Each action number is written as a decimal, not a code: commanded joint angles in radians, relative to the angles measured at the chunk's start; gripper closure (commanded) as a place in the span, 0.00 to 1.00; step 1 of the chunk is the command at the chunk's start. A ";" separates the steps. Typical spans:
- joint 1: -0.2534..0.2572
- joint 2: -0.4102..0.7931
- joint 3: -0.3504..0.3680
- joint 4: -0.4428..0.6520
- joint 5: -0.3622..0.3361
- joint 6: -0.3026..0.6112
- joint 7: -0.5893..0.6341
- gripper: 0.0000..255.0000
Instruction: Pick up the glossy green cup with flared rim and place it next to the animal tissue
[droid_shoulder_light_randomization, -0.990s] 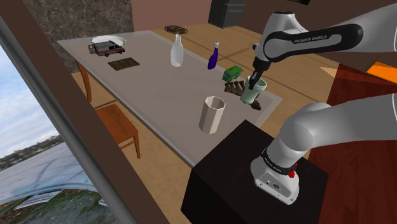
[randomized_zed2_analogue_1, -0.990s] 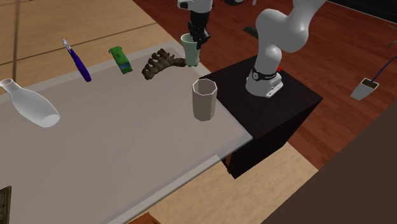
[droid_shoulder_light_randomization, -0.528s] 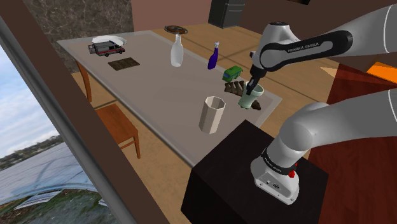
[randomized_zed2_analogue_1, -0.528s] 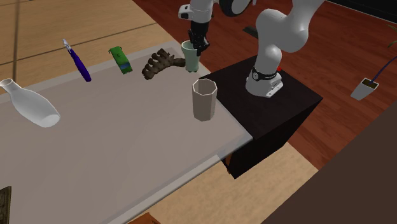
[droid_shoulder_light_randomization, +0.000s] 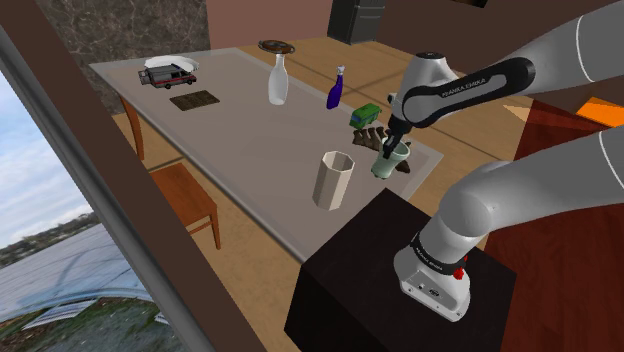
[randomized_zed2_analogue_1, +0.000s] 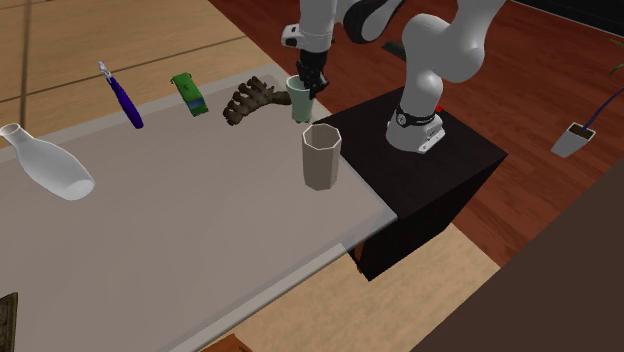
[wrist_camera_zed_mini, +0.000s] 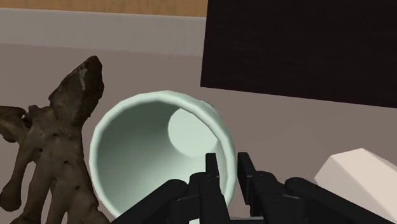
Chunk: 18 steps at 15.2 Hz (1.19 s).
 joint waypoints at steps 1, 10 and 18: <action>-0.001 0.028 -0.006 -0.013 -0.010 0.042 0.008 1.00; -0.005 0.135 -0.028 -0.040 -0.038 0.174 0.028 1.00; -0.005 0.135 -0.028 -0.040 -0.038 0.174 0.028 0.00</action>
